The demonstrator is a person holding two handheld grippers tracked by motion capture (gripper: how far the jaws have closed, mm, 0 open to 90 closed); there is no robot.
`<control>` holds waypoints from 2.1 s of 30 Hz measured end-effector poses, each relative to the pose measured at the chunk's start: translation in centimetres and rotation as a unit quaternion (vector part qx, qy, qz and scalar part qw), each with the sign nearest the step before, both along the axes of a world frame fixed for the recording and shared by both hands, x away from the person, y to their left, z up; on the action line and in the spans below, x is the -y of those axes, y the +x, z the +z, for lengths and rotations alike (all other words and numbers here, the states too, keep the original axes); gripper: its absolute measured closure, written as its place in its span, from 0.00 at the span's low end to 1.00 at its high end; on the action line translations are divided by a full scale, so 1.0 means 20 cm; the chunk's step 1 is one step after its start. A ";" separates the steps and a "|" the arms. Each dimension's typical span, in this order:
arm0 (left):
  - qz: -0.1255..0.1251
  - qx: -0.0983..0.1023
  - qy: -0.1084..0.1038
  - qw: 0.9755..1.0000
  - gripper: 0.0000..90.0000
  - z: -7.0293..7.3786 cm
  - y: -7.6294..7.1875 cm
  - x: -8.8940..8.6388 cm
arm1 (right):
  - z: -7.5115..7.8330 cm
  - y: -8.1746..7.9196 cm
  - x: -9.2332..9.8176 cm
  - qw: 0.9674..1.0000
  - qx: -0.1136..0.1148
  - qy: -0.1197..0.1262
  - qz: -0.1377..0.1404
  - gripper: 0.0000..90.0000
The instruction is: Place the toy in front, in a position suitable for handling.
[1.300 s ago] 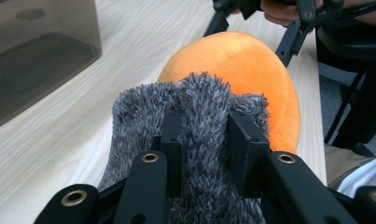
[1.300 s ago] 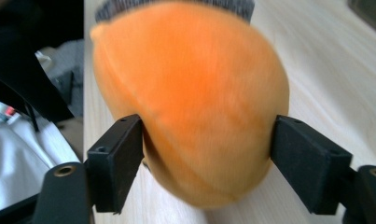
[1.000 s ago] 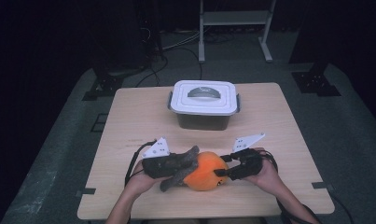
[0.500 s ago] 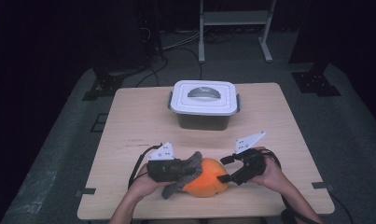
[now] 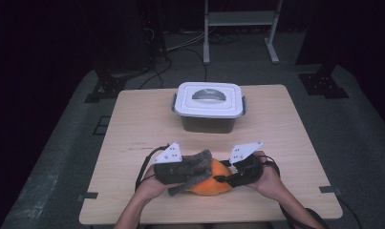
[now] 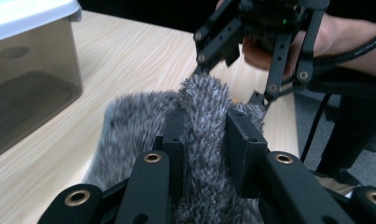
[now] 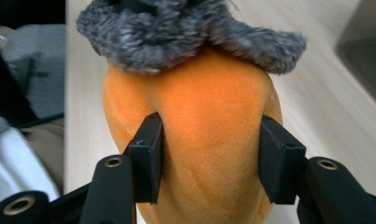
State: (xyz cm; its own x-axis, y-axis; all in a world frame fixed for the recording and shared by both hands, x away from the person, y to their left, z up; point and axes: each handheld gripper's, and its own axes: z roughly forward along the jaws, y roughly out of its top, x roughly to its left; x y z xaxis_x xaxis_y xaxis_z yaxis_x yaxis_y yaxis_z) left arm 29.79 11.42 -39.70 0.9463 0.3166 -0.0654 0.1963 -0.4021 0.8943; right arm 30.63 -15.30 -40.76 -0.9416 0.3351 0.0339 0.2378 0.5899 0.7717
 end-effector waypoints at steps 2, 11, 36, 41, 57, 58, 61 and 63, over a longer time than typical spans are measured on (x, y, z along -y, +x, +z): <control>0.006 0.000 0.011 1.000 0.79 -0.02 0.01 -0.02 | -0.02 0.02 0.02 1.000 -0.010 0.003 0.000 0.52; 0.032 -0.028 0.021 0.999 0.79 -0.08 0.04 -0.12 | -0.06 0.07 0.09 0.999 -0.045 0.022 -0.001 0.48; -0.010 -0.033 -0.019 0.999 0.78 -0.05 0.02 -0.04 | -0.07 -0.04 0.01 1.000 -0.015 -0.009 0.007 0.43; -0.008 -0.026 0.015 1.000 0.78 -0.06 0.01 -0.01 | -0.07 -0.06 0.00 1.000 -0.009 -0.018 0.011 0.37; -0.016 -0.031 -0.006 0.999 0.78 -0.05 0.01 -0.03 | -0.06 -0.01 0.02 0.998 -0.058 -0.012 0.003 0.46; -0.020 -0.027 -0.015 0.999 0.78 -0.03 0.00 -0.02 | -0.04 -0.03 0.02 0.999 -0.043 -0.013 0.002 0.50; -0.021 -0.006 -0.013 1.000 0.78 0.01 -0.02 0.00 | 0.00 -0.06 -0.01 1.000 -0.006 -0.016 0.014 0.51; -0.018 -0.003 0.000 1.000 0.78 0.00 -0.01 0.00 | -0.01 -0.07 -0.03 0.999 0.009 -0.030 0.017 0.51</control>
State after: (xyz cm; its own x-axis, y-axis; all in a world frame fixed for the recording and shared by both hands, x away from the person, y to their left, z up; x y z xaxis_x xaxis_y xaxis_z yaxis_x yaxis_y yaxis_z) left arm 29.57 11.34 -39.62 0.9565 0.2828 -0.0720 0.1882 -0.4090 0.8929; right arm 29.32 -14.77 -40.88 -0.9528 0.3037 -0.0025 0.2030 0.6429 0.7385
